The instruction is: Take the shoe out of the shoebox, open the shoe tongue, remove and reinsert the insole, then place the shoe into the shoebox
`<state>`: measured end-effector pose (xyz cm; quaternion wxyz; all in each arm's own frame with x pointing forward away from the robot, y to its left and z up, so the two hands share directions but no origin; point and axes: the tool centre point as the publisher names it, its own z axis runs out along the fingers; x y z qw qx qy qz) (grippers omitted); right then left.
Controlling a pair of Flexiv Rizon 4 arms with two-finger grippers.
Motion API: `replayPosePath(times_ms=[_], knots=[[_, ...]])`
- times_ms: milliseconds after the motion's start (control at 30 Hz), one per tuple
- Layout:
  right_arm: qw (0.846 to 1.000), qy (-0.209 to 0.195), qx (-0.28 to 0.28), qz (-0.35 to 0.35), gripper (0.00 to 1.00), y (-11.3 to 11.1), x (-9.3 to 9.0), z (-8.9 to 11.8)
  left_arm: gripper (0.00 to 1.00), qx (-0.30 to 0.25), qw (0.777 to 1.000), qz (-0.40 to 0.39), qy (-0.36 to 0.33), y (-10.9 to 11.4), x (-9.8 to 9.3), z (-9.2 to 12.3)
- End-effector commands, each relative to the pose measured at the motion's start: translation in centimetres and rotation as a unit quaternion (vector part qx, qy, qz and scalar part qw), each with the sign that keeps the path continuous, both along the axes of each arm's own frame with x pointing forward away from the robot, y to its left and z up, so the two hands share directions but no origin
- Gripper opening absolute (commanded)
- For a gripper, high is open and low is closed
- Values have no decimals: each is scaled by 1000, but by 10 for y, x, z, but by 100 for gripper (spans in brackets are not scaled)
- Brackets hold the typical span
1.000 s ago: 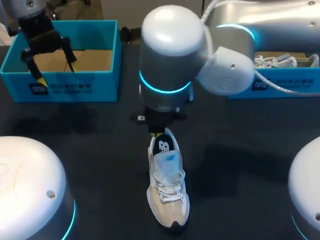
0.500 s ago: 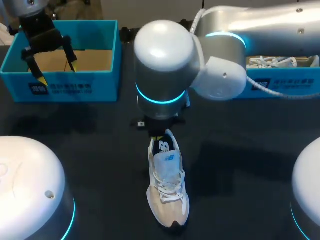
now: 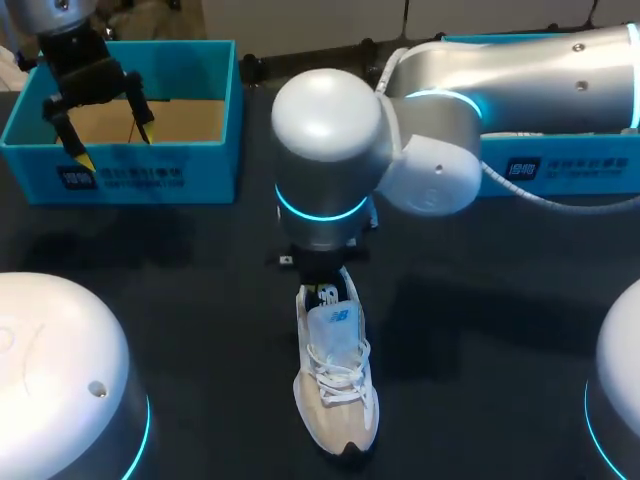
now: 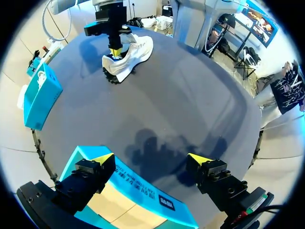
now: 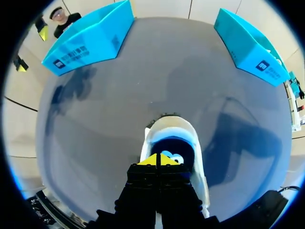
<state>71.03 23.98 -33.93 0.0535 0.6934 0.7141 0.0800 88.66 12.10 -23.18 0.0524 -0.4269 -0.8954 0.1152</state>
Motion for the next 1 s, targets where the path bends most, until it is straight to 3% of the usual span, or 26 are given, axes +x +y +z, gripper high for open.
replayPosePath(times_ms=[33,200,567,1000], knots=[[1000,-8,-21,-20,0,21,-3,-19,100,1,1000,-1,0,0,0,0],[999,-3,-19,-30,0,19,-5,-27,100,1,1000,-1,0,0,0,0],[997,-22,-59,-43,0,3,-16,-4,100,1,1000,-1,0,0,0,0],[992,-13,-106,-63,0,-21,-5,-14,100,1,1000,-1,0,0,0,0]])
